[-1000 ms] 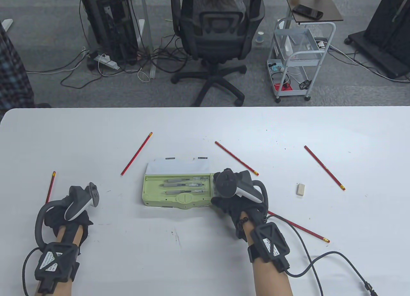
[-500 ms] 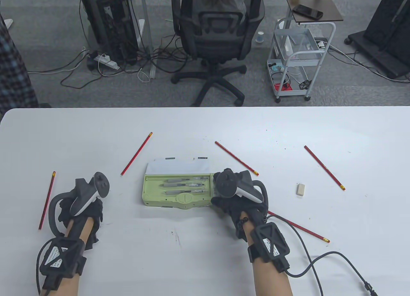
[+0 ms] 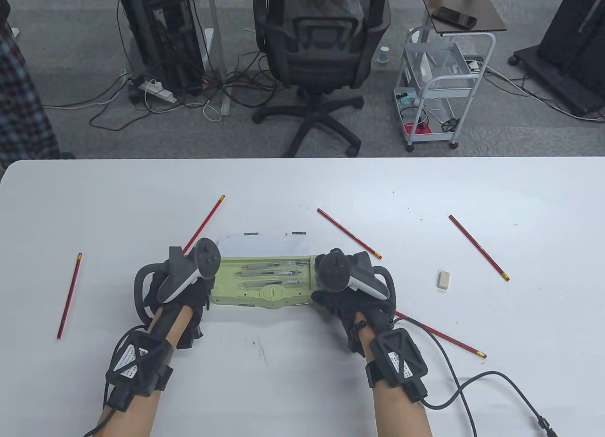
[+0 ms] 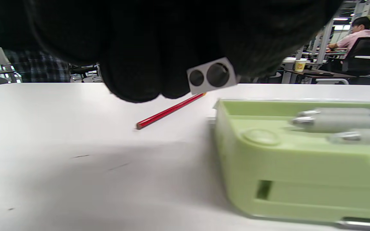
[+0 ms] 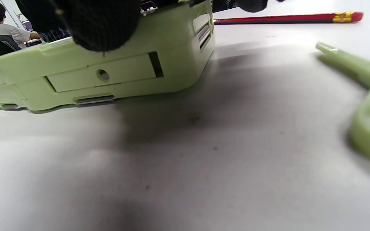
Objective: Organize multifunction pencil case
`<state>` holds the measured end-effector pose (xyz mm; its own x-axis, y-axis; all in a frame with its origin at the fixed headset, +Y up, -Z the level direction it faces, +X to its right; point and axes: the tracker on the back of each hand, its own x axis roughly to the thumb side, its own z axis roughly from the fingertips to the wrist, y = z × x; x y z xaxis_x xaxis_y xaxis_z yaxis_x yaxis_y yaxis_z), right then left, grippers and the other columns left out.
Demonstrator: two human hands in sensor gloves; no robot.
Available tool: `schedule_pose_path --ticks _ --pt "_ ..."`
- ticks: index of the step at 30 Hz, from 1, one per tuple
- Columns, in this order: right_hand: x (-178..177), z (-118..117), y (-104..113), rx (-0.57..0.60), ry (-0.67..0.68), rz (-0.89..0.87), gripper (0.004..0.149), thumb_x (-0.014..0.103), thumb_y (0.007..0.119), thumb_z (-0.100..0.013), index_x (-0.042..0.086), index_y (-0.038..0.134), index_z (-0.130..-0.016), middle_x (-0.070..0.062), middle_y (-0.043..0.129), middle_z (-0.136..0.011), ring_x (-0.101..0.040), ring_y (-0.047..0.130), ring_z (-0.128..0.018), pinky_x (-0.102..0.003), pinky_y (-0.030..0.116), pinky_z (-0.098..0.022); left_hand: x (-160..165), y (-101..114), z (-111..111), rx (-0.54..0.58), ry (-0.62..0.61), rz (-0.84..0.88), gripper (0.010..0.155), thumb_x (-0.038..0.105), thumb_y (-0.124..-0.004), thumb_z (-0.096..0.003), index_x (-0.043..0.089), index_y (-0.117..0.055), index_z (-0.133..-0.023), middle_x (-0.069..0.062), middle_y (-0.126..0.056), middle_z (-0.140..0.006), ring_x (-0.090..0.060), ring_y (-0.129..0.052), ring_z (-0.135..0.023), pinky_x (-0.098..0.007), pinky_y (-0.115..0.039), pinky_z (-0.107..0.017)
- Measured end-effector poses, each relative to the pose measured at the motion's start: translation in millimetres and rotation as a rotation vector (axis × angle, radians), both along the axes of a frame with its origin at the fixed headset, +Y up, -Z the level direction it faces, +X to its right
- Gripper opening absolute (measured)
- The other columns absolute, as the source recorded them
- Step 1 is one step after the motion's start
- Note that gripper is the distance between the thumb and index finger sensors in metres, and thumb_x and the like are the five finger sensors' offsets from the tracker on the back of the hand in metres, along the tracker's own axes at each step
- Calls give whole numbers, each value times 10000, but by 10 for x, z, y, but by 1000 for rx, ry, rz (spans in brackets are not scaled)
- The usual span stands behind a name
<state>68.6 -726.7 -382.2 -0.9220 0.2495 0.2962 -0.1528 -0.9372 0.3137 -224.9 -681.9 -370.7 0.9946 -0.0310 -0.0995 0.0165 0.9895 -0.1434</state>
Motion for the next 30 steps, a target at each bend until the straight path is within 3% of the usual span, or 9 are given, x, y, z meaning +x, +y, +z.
schedule_pose_path --ticks 9,30 --pt "2 1 -1 1 0 -2 814 431 707 -500 102 305 -1126 -301 201 -1124 -601 380 -1009 -676 427 -718 249 -98 -48 11 -52 -33 451 391 -872 -448 235 -868 -871 -79 -986 -828 -278 -1019 -629 -560 -821 -509" --pt "5 -3 3 1 0 0 813 432 709 -498 103 309 -1126 -302 215 -1122 -601 378 -1009 -676 426 -717 438 -213 -68 24 -95 -141 451 404 -875 -438 255 -874 -863 -58 -965 -853 -294 -991 -682 -575 -794 -545"
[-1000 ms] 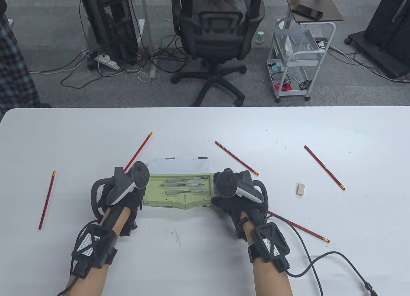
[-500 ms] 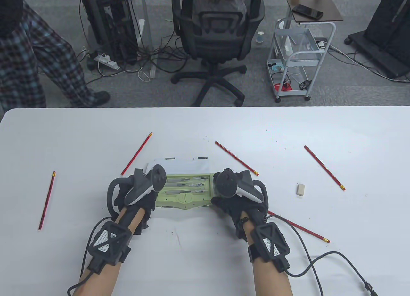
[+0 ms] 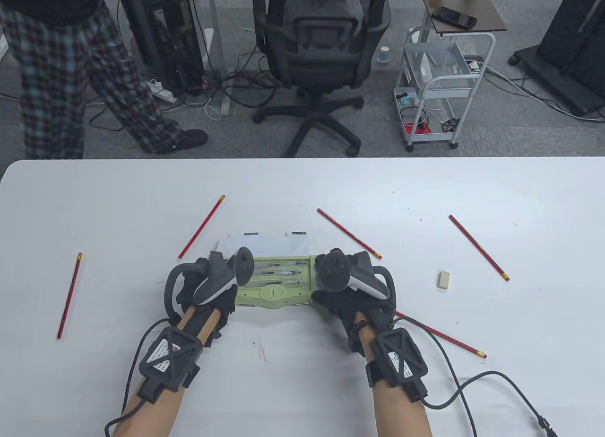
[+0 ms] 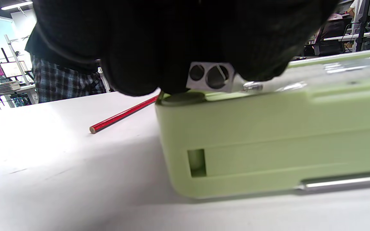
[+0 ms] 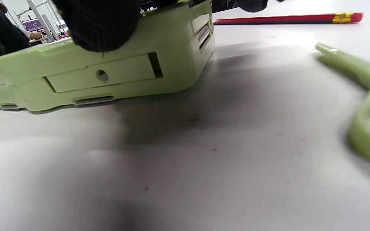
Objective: Organize multifunction pencil case
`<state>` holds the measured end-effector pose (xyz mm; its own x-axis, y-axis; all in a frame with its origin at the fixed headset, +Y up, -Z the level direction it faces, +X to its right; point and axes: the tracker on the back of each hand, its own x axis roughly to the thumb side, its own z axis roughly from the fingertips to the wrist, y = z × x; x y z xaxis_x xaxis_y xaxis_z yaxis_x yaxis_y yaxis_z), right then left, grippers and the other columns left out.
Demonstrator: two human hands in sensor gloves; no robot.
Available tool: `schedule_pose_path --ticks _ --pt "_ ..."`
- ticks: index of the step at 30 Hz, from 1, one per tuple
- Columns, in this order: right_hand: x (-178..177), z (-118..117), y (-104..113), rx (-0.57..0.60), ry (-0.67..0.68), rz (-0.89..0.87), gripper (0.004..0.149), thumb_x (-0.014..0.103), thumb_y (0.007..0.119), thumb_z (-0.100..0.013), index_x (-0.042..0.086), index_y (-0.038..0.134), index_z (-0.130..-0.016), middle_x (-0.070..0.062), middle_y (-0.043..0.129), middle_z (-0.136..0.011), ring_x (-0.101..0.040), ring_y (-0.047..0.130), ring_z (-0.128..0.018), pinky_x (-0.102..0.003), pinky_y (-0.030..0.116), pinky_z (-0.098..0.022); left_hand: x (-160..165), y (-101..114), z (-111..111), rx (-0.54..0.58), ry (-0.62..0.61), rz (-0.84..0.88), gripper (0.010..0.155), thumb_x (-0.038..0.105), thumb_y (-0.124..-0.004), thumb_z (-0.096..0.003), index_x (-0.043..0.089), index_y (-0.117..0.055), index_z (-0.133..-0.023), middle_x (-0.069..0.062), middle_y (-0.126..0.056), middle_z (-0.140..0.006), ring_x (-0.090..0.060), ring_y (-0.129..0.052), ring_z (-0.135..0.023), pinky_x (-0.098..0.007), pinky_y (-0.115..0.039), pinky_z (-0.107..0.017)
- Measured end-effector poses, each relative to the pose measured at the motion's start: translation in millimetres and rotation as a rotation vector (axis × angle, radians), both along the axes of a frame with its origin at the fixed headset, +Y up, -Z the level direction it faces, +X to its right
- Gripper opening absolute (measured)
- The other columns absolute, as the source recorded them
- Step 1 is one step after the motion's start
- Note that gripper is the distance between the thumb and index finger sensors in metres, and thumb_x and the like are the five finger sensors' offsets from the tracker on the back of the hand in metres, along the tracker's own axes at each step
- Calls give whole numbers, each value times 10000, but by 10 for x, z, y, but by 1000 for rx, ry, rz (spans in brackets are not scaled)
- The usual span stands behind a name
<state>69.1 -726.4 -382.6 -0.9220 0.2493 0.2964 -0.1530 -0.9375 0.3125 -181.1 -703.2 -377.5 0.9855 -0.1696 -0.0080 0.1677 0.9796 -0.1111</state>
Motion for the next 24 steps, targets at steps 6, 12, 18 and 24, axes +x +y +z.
schedule_pose_path --ticks 6,12,18,24 --pt "2 1 2 2 0 3 814 433 709 -498 103 310 -1126 -302 217 -1123 -600 378 -1010 -675 425 -717 -42 8 -10 -1 6 46 470 437 -855 -430 256 -876 -863 -52 -977 -842 -297 -993 -692 -576 -793 -551" --pt "-4 -6 11 12 5 5 812 431 718 -493 99 329 -1123 -308 228 -1123 -577 435 -1010 -653 453 -723 -229 91 -95 47 63 138 476 429 -794 -463 249 -837 -902 -66 -958 -876 -309 -987 -722 -577 -788 -563" --pt "-5 -12 9 21 7 -13 810 424 732 -485 93 351 -1118 -318 261 -1113 -549 506 -1001 -629 490 -724 -559 97 -394 -34 222 422 498 384 -775 -483 224 -784 -954 -99 -931 -924 -348 -970 -768 -595 -772 -579" --pt "-13 -10 10 33 6 -8 807 411 739 -481 79 366 -1115 -330 279 -1107 -531 550 -999 -625 510 -720 -635 -15 -675 -158 284 393 517 372 -777 -485 207 -765 -974 -131 -919 -957 -371 -964 -796 -603 -769 -585"
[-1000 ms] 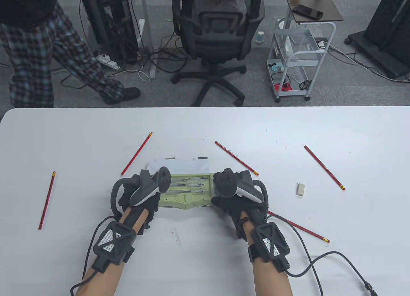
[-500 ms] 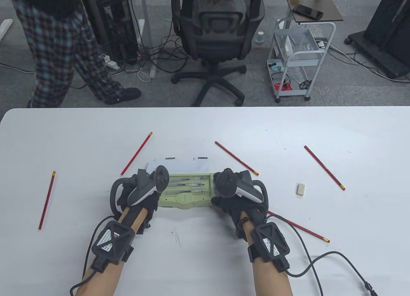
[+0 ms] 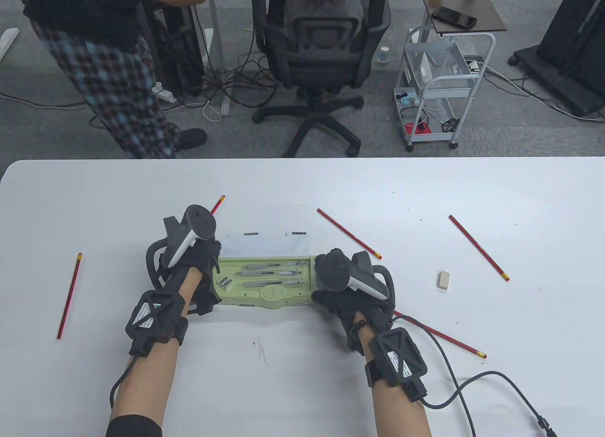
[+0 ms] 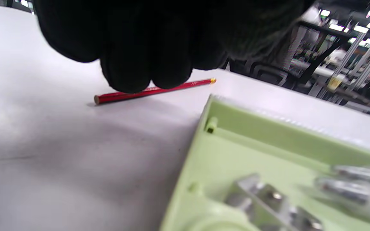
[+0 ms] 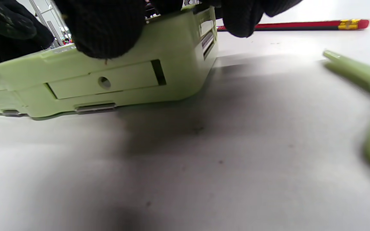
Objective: Organize multifunction pencil case
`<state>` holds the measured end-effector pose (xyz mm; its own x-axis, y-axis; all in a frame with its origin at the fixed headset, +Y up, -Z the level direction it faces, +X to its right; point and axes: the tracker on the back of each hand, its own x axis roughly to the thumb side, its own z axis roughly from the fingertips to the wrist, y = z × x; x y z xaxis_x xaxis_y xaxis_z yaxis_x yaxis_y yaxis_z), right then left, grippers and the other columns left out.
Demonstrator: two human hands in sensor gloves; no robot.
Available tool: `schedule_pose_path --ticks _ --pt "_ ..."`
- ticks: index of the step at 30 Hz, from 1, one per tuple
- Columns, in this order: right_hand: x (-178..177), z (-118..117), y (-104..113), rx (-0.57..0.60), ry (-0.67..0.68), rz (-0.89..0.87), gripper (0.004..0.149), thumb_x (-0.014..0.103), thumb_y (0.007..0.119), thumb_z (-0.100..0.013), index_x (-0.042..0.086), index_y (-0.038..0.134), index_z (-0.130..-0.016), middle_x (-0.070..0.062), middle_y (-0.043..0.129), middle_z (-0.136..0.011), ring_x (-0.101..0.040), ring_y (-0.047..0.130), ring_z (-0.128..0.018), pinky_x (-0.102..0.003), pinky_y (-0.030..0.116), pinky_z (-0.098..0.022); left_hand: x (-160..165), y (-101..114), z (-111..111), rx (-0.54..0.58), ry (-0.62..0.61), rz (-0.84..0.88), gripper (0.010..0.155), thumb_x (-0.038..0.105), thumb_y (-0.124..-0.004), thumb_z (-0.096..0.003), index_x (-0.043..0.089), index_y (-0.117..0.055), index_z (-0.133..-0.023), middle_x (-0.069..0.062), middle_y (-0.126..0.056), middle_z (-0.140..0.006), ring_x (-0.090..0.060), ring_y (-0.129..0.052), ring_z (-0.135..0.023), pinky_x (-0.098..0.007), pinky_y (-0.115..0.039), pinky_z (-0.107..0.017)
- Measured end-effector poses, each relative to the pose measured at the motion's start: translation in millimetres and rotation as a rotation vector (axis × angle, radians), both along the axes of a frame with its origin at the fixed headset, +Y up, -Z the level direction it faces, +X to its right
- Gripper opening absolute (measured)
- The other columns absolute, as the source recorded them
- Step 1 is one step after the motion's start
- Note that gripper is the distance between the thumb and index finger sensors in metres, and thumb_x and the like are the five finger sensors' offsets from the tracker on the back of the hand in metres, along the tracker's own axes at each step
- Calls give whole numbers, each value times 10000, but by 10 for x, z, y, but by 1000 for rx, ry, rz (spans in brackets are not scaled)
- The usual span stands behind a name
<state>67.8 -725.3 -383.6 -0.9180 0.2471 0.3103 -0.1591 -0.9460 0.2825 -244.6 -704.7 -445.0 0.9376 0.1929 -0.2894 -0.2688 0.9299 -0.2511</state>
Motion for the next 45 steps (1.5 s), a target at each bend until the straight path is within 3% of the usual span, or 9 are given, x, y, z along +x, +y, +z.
schedule_pose_path --ticks 8,20,30,37,45 --pt "0 1 2 10 -1 7 806 416 741 -477 83 377 -1115 -321 286 -1114 -546 512 -1008 -638 489 -720 79 -123 -182 -91 28 92 515 346 -789 -485 168 -769 -968 -132 -969 -904 -349 -1011 -738 -584 -799 -556" --pt "-8 6 4 10 0 19 803 415 739 -477 85 379 -1114 -319 284 -1116 -551 503 -1009 -641 483 -720 43 -29 -141 -28 39 206 560 343 -813 -476 162 -719 -998 -152 -961 -904 -350 -1011 -720 -580 -803 -546" --pt "-9 12 -2 19 -5 16 803 419 738 -475 87 382 -1114 -317 284 -1118 -557 491 -1009 -647 474 -718 -88 69 44 46 -4 395 849 459 -792 -459 164 -345 -1116 -154 -874 -962 -382 -938 -782 -607 -750 -581" --pt "-2 14 -5 19 -6 10 805 427 739 -475 92 381 -1114 -311 287 -1119 -556 494 -1008 -645 477 -718 -249 114 266 117 -34 557 751 573 -742 -420 167 -644 -1045 -177 -864 -993 -419 -920 -814 -633 -732 -590" --pt "8 21 -6 28 -3 19 805 443 730 -477 101 378 -1115 -303 286 -1121 -553 499 -1008 -642 484 -720 -279 108 542 148 -103 618 725 566 -714 -439 147 -675 -1029 -202 -788 -1053 -461 -854 -886 -677 -673 -620"
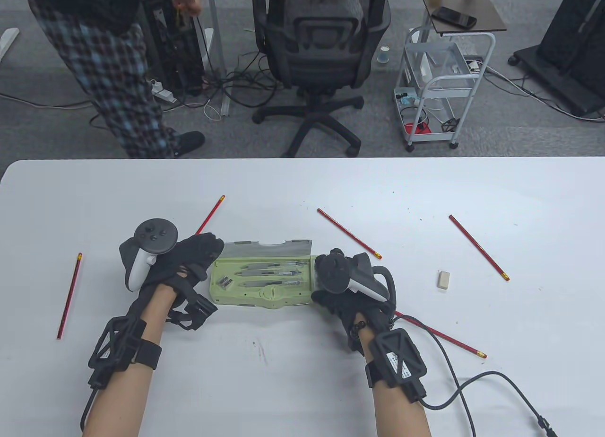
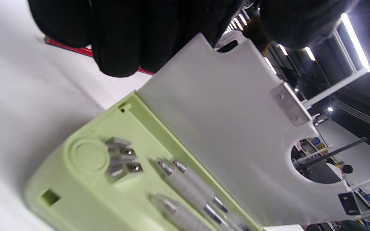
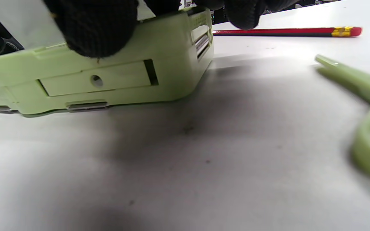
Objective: Organize multifunction pencil case
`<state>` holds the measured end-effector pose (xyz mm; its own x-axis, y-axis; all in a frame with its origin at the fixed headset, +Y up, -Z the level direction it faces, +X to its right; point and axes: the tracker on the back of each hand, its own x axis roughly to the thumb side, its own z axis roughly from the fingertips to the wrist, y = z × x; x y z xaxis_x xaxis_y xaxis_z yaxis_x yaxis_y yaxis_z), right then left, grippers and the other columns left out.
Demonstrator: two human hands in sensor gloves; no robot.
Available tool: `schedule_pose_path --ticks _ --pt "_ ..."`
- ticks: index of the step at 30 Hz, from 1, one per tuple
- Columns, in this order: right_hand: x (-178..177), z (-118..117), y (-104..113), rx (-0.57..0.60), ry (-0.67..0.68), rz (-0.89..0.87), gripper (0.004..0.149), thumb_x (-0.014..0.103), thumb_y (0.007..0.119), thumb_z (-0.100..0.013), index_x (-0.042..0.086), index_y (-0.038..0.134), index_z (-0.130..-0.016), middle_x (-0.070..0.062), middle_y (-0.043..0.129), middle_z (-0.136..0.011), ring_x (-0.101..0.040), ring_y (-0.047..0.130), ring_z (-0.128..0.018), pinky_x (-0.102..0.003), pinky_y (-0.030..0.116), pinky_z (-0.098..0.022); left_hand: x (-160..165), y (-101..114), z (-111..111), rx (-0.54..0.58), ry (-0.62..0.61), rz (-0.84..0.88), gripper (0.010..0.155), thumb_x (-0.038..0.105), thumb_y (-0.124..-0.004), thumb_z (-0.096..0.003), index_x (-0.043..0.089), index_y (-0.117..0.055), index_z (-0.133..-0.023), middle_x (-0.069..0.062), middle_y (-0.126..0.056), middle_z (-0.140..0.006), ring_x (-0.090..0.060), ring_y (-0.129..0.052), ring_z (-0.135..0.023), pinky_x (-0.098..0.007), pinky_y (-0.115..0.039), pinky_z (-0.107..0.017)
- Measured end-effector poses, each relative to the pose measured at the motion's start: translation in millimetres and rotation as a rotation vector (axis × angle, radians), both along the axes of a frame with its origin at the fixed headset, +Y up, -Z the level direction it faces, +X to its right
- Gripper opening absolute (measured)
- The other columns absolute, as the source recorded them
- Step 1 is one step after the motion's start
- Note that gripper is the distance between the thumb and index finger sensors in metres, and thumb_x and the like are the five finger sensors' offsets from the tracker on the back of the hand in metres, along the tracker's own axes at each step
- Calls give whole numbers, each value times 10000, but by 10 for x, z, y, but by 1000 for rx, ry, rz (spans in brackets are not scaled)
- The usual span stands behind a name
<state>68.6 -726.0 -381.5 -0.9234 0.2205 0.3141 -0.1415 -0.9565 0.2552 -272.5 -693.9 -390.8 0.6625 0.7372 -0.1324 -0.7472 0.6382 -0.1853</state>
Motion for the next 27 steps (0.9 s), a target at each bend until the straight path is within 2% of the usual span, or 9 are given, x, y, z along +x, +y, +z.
schedule_pose_path --ticks 6,11,14,16,19,21,23,27 --pt "20 5 -9 9 5 -14 808 449 730 -477 99 380 -1115 -303 281 -1122 -550 499 -1009 -640 486 -720 24 -95 161 62 -28 -12 657 530 -697 -468 163 -697 -1012 -201 -752 -1074 -466 -821 -918 -692 -651 -630" --pt "31 -3 -7 -29 17 -18 812 436 725 -491 91 346 -1121 -307 262 -1117 -558 480 -1013 -645 476 -723 39 -213 239 96 -68 -41 625 490 -708 -482 167 -687 -1016 -194 -741 -1079 -467 -807 -932 -694 -646 -634" --pt "49 -16 3 -53 26 -28 806 413 729 -496 93 336 -1123 -305 245 -1119 -562 461 -1017 -649 465 -724 94 -295 277 120 -128 -173 579 427 -735 -489 203 -682 -1020 -165 -705 -1101 -478 -766 -956 -694 -633 -645" --pt "54 -19 7 -53 28 -32 796 403 732 -496 98 344 -1121 -306 243 -1120 -557 476 -1015 -642 484 -726 155 -352 305 123 -191 -317 576 400 -745 -490 260 -653 -1041 -170 -574 -1164 -501 -648 -1019 -703 -580 -672" --pt "35 -15 30 -24 31 -26 782 394 744 -492 96 380 -1117 -313 282 -1117 -546 530 -1005 -628 531 -725 228 -435 349 150 -253 -508 584 374 -754 -484 304 -600 -1043 -67 -500 -1192 -434 -600 -1072 -702 -565 -689" --pt "15 -7 49 -4 33 -13 773 388 755 -484 91 414 -1112 -322 313 -1115 -540 566 -996 -619 561 -721 227 -436 364 174 -238 -493 580 372 -747 -481 305 -607 -1040 -70 -517 -1188 -427 -621 -1068 -702 -574 -685" --pt "4 -2 68 19 31 -19 760 380 771 -480 86 454 -1106 -327 343 -1113 -530 604 -984 -607 591 -716 235 -440 367 152 -238 -496 577 369 -748 -482 304 -608 -1038 -67 -514 -1188 -432 -620 -1068 -706 -571 -684" --pt "12 -8 89 0 8 -84 753 354 812 -479 61 497 -1097 -347 366 -1104 -530 637 -968 -599 618 -708 211 -450 357 154 -243 -482 582 378 -747 -478 311 -604 -1038 -61 -516 -1187 -425 -642 -1064 -704 -581 -683"
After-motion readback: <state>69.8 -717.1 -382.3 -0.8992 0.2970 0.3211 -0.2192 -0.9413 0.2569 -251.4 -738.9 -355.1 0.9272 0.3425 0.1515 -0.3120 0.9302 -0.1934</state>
